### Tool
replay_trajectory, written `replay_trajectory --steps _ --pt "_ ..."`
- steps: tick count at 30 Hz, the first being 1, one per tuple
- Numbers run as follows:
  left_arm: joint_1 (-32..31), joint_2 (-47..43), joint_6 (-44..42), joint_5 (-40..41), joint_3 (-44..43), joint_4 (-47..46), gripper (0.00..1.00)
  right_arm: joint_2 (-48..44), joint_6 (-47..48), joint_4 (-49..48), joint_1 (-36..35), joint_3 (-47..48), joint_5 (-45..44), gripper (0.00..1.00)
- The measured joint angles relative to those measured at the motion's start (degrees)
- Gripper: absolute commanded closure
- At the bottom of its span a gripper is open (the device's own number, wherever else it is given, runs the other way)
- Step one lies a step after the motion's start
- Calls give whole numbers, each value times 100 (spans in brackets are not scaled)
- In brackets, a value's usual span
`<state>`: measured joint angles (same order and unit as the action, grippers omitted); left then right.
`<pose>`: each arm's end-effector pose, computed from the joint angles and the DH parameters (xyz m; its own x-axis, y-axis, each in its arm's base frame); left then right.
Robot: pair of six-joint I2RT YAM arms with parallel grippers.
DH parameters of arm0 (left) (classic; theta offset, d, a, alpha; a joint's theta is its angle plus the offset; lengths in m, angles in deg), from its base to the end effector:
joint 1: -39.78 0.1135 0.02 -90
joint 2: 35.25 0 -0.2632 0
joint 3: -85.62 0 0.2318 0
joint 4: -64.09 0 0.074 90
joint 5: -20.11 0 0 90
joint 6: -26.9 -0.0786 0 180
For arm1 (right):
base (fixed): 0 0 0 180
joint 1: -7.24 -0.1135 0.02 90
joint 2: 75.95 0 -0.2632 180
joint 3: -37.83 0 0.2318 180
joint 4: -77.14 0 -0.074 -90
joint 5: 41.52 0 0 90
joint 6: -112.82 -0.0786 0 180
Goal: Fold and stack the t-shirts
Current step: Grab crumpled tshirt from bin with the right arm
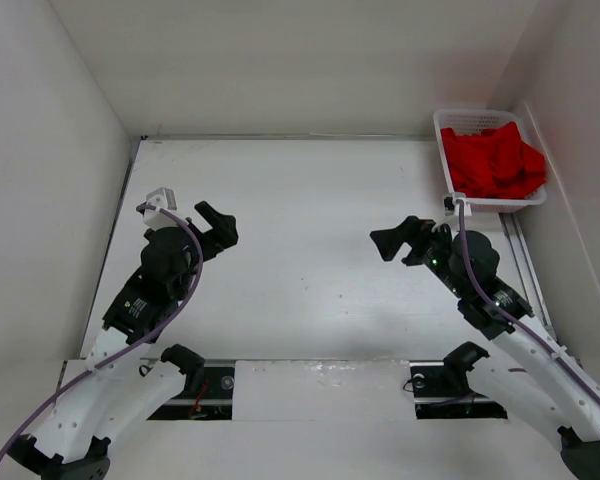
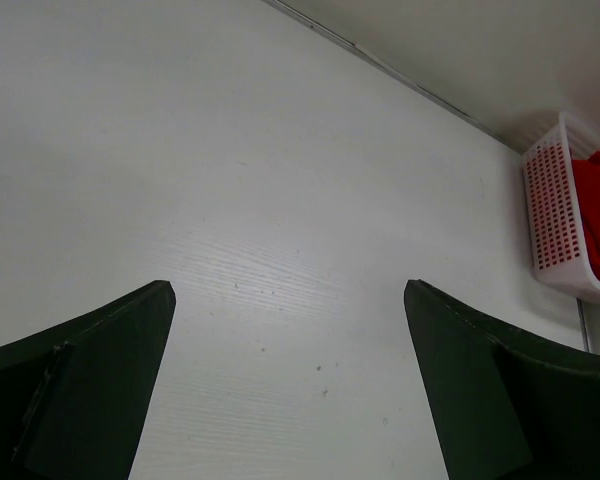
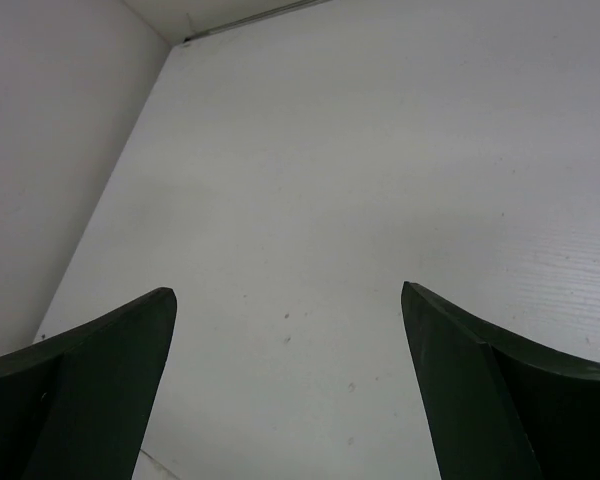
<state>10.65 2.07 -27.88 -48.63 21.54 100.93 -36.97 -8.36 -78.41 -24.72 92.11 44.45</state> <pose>0.1559 -0.0543 0.3517 -0.2067 -0.5001 -0.8409 0.0277 0.8562 -0.5160 0.1637 0.0956 0.3160 -0.3583 0.3852 -0.8504 -0.3315 0.7991 0.5016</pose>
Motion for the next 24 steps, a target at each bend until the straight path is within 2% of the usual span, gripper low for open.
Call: replay_trajectory --steps 12,18,21,24 --pt "0 175 52 94 0 17 0 142 35 35 0 0 -17 0" --pt "0 579 70 107 0 -256 0 1032 -24 262 144 387 -649 0" --pt "0 870 70 114 0 -485 0 1729 -59 501 870 881 -664 0" --pt "0 1150 98 188 0 -734 0 2551 -33 623 2006 1534 -221 0"
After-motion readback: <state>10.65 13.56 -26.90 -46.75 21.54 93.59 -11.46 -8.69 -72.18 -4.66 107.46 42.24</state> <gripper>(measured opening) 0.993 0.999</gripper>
